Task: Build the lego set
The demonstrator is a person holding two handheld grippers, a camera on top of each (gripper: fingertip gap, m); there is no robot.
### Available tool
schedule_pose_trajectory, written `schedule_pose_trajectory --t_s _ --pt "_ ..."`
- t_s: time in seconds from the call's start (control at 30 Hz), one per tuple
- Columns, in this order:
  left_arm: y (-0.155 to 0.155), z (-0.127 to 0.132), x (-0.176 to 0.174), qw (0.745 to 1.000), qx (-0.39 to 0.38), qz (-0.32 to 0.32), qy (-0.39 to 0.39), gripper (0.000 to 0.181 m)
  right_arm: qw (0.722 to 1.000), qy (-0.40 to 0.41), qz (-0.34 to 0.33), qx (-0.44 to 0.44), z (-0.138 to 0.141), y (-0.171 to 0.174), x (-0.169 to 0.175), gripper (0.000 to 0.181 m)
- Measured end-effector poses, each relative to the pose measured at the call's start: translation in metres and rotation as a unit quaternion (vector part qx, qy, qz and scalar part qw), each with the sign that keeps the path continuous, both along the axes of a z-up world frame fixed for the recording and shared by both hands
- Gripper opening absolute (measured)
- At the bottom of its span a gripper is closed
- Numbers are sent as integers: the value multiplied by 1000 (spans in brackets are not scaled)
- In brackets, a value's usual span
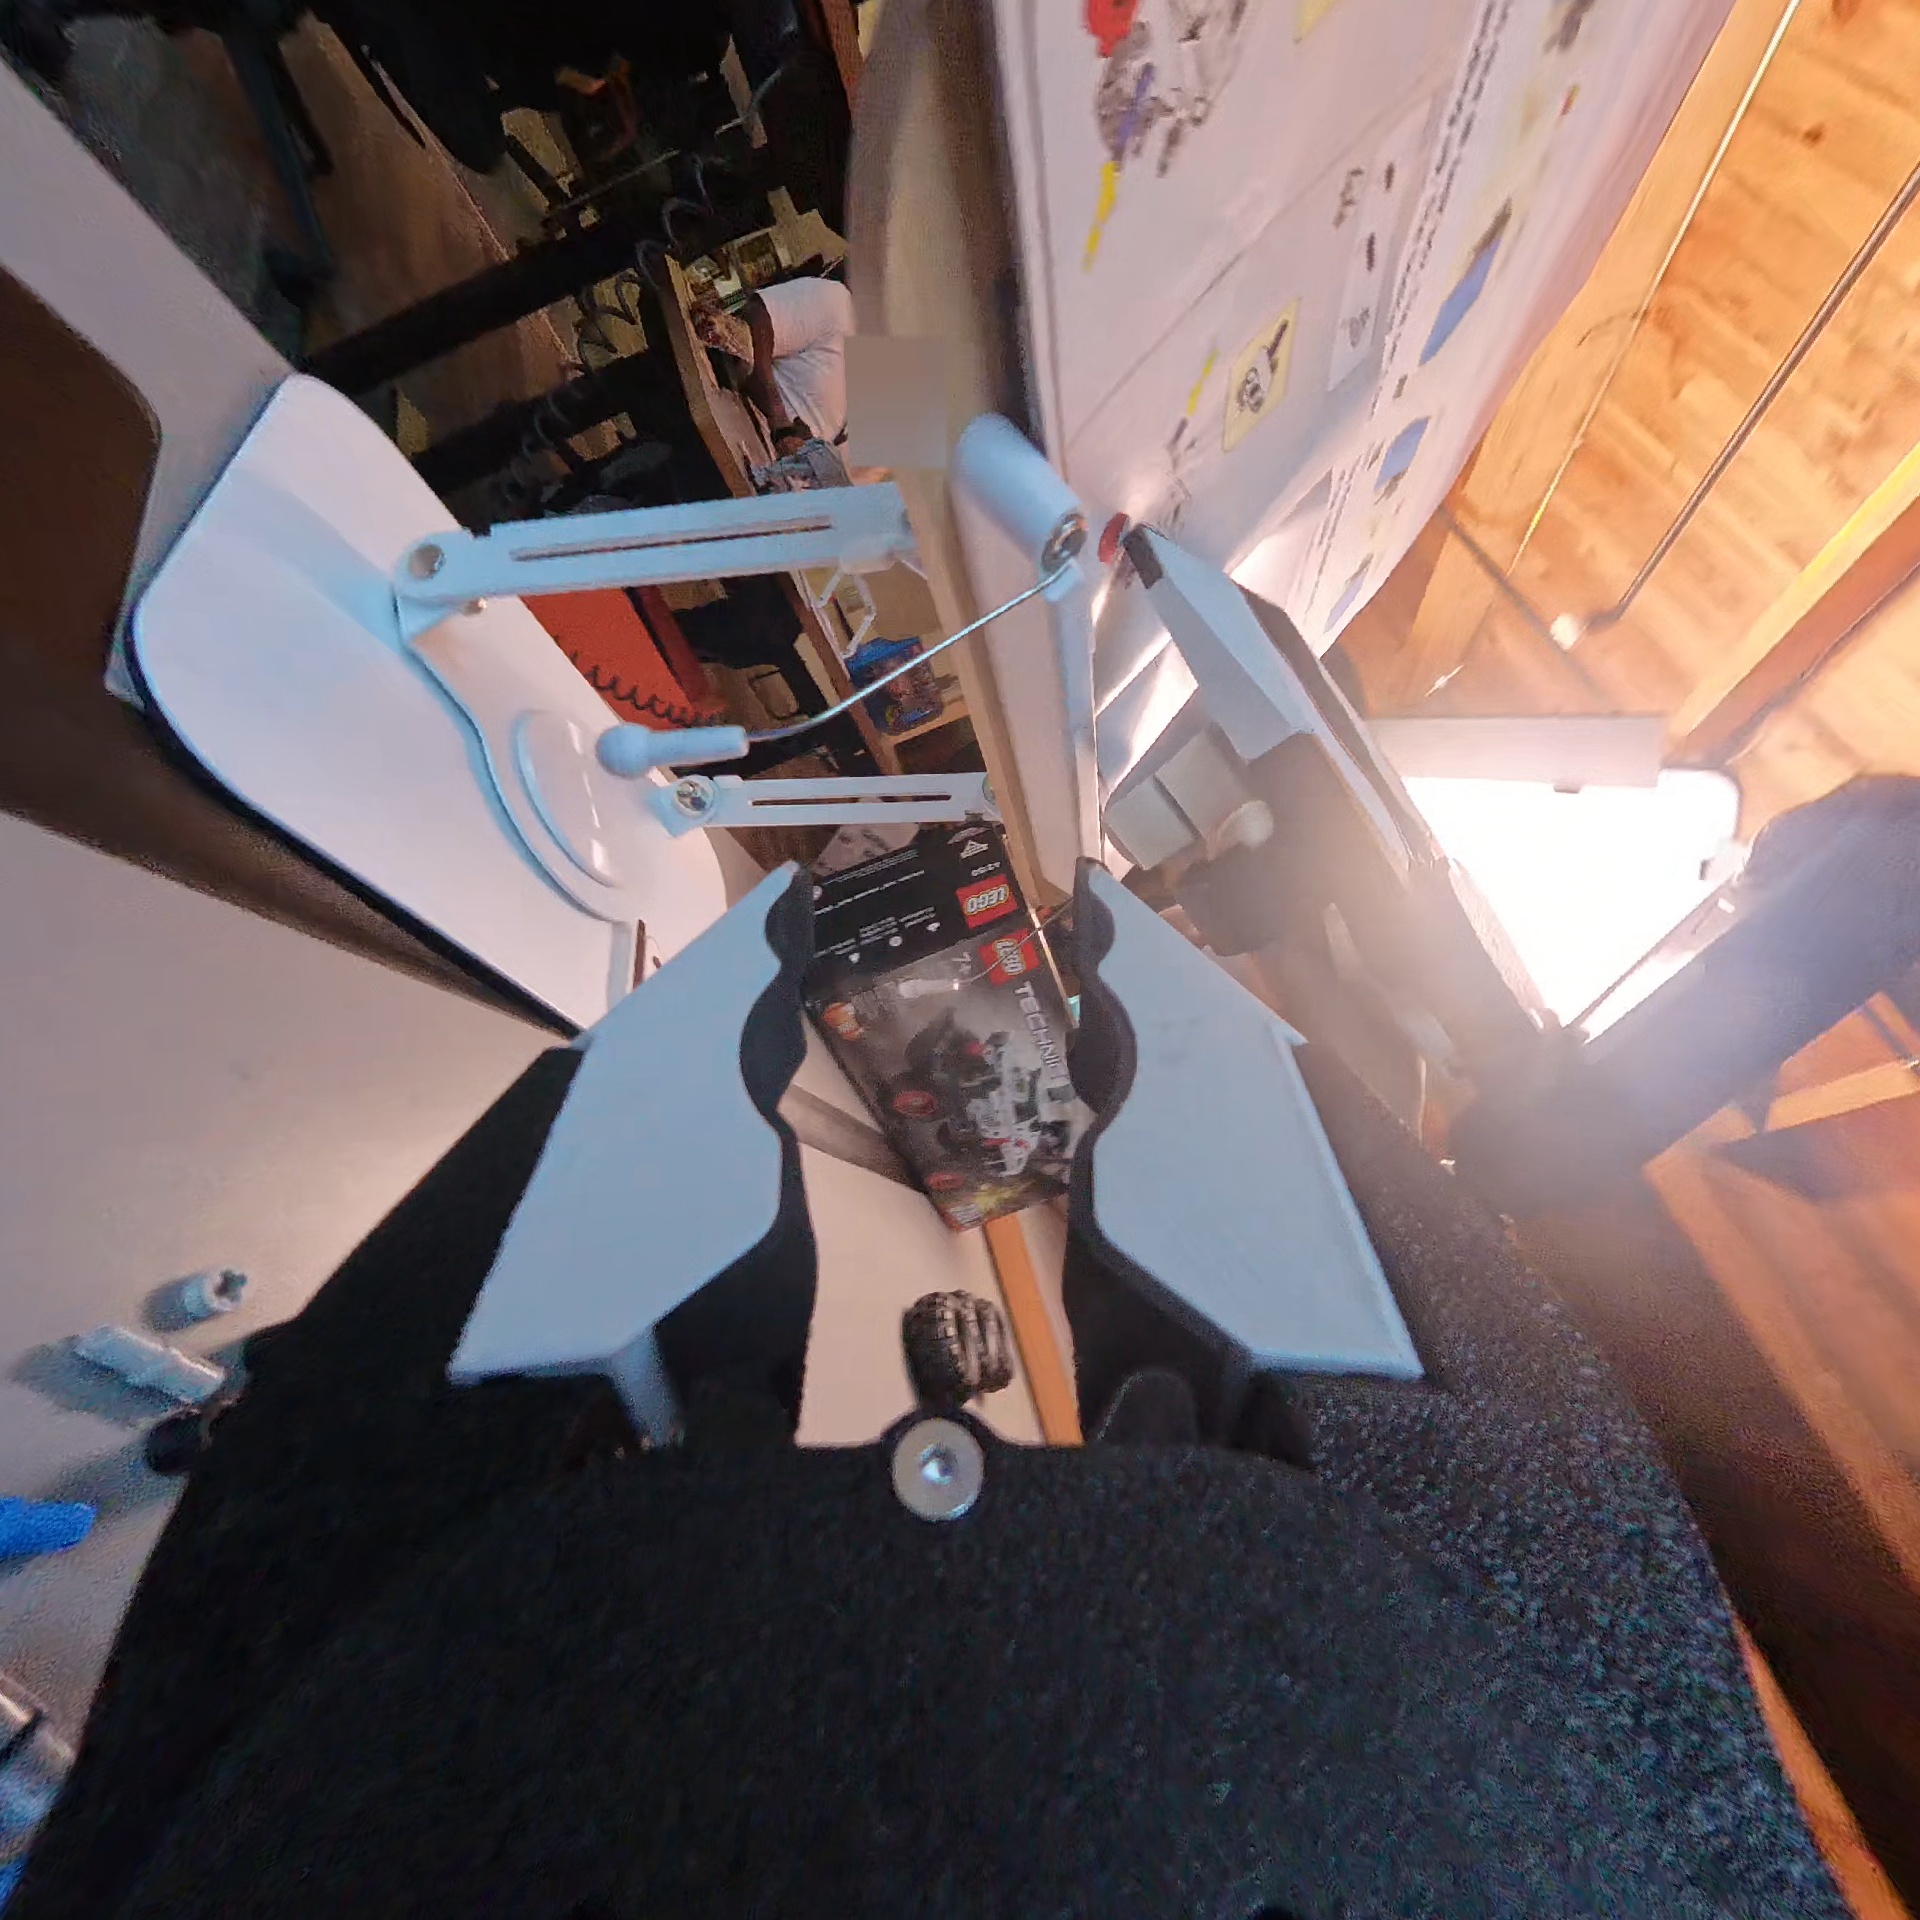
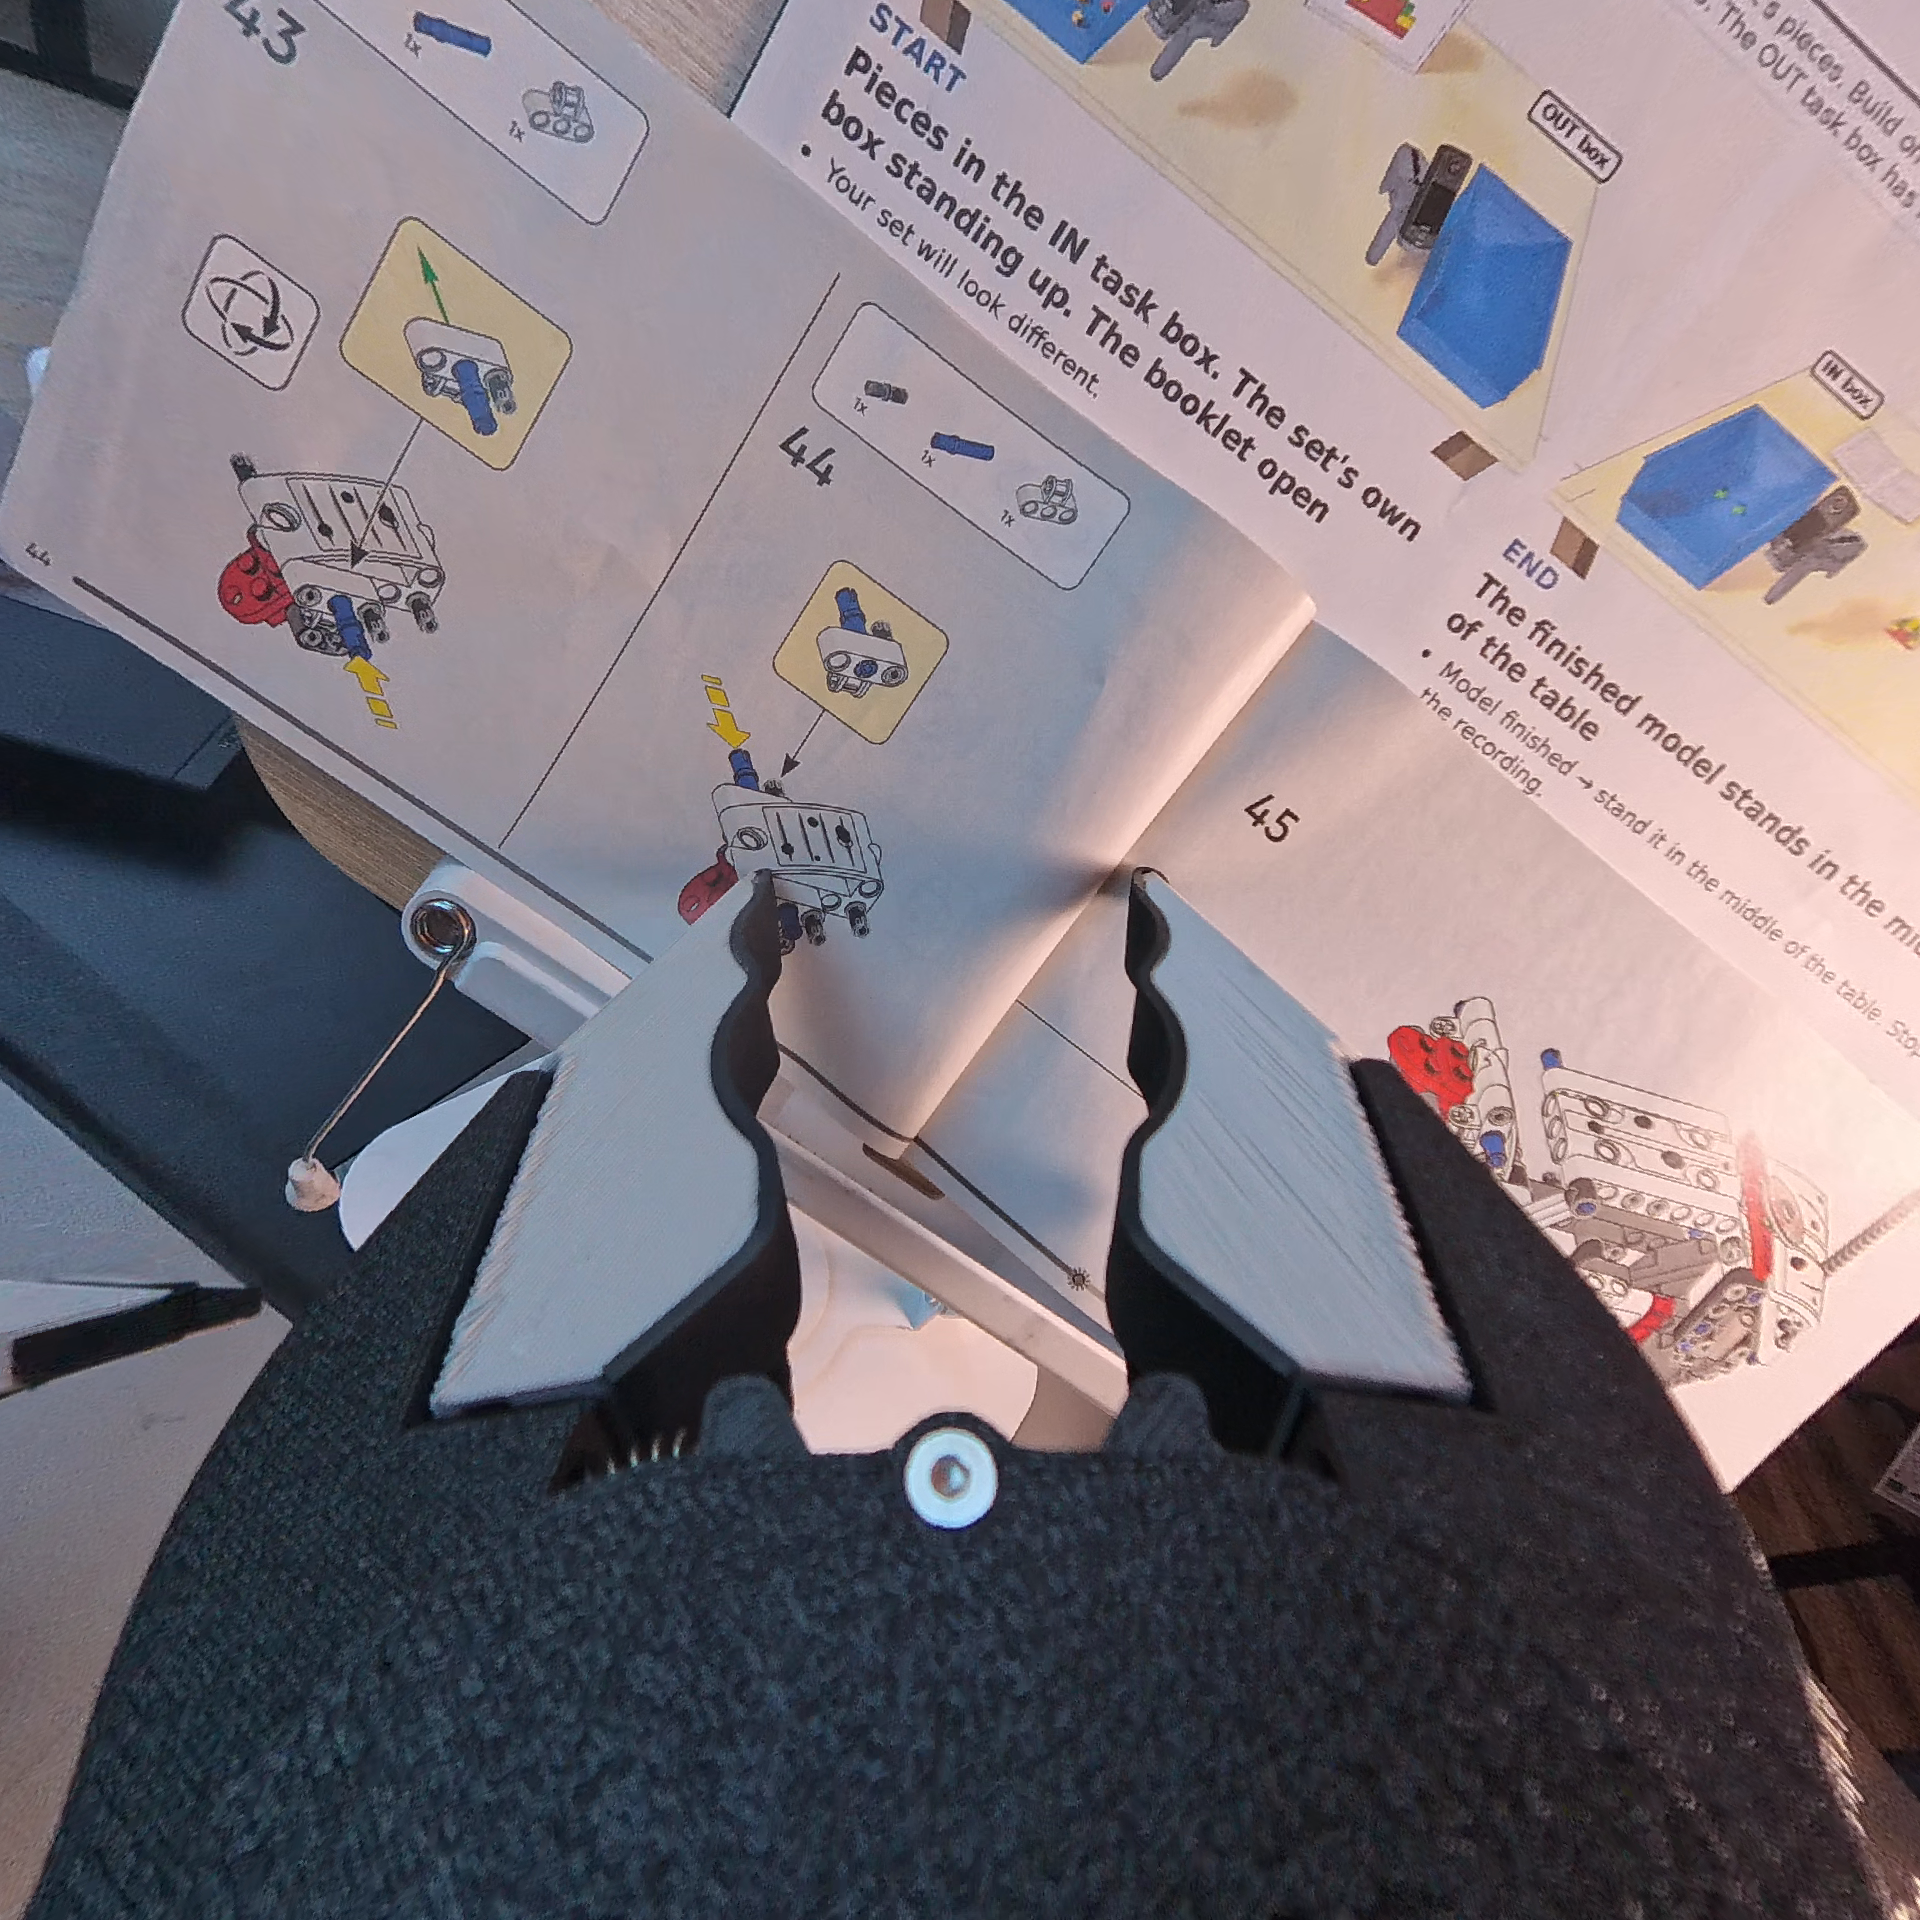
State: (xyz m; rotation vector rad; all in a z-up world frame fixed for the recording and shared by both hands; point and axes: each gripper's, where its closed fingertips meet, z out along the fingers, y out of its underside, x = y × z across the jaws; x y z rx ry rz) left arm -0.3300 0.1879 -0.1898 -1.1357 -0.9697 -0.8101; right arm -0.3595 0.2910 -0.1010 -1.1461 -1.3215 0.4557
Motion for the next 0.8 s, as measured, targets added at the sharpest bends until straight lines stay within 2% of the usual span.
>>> schedule_pose_trajectory --t_s 0.13,0.23,0.37,0.4,0.43,0.47,0.53,0.63,0.7,0.8 --pt "3 -12 -8 989 71 28 -123 74 1000 0 -1 -1 0 0 0 67" --pt "4 -18 -21 975 110 65 -182 78 1000 -1 -1 0 0 0 0 67" --pt "9 -26 -38 960 139 84 -229 64 1000 -3 -1 0 0 0 1 67" --pt "11 -22 -40 957 155 80 -232 51 1000 -4 -2 0 0 0 0 67" --pt "13 -21 -43 955 159 80 -237 49 1000 -4 -2 0 0 0 0 67" --pt "14 -22 -46 956 152 85 -237 45 1000 -4 -2 -1 0 0 0 67" --pt "9 -28 -56 960 132 109 -223 24 1000 -6 -2 -1 0 1 0 67" --pt "2 -25 -64 964 133 112 -202 22 1000 -6 -2 2 0 0 0 67" --pt "-8 -13 -71 965 151 119 -176 12 1000 -5 0 3 0 0 0 67" --pt "-25 18 -83 970 163 134 -120 7 1000 -4 -2 4 0 0 -1 67"
